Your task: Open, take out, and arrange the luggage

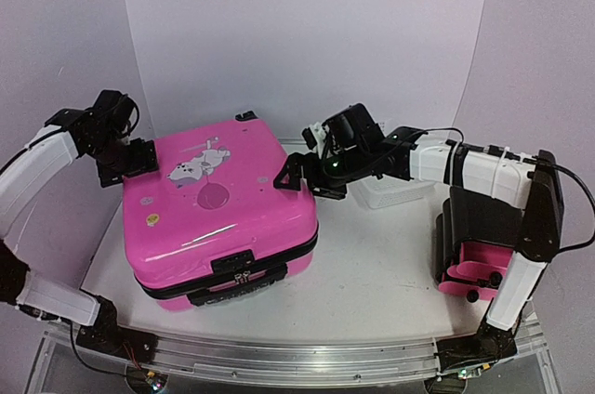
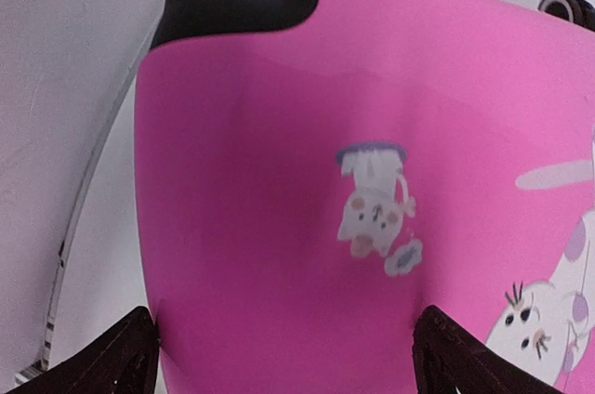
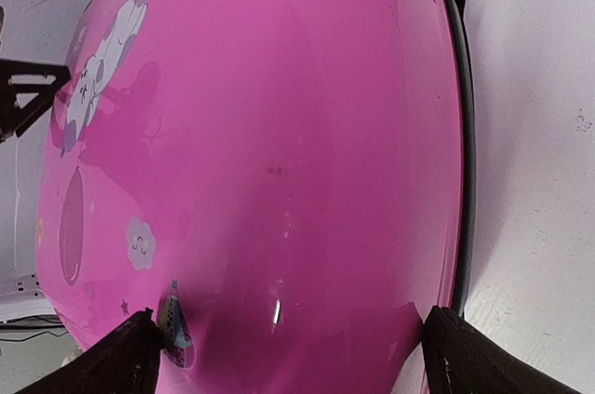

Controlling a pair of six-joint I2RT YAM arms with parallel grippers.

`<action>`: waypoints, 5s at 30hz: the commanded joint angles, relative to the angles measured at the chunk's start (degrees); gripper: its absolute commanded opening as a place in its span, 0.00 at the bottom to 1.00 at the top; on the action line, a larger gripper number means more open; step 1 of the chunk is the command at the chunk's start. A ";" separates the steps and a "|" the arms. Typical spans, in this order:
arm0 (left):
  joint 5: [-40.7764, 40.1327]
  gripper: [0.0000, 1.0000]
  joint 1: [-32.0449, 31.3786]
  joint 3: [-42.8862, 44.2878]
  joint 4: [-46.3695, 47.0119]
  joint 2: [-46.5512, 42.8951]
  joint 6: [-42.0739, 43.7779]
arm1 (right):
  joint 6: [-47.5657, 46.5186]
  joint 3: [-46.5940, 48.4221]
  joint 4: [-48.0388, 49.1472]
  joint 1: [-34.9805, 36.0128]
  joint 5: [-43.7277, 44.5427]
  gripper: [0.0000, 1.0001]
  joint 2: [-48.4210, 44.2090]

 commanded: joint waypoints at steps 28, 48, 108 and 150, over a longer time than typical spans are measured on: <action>6.81 0.99 10.65 0.57 -6.00 -7.62 10.72 | -9.38 -1.88 -3.92 2.16 -0.26 0.98 -3.94; 58.94 0.94 26.28 -14.83 26.76 -3.10 -0.76 | -5.38 -4.03 -1.06 3.52 -2.45 0.98 -4.79; 43.63 0.97 17.51 -15.84 21.63 -6.35 8.57 | -15.56 -10.73 40.53 21.85 39.42 0.80 10.62; 41.21 0.95 16.81 -18.87 20.08 -13.36 11.45 | -15.81 5.73 47.78 25.94 68.07 0.36 30.34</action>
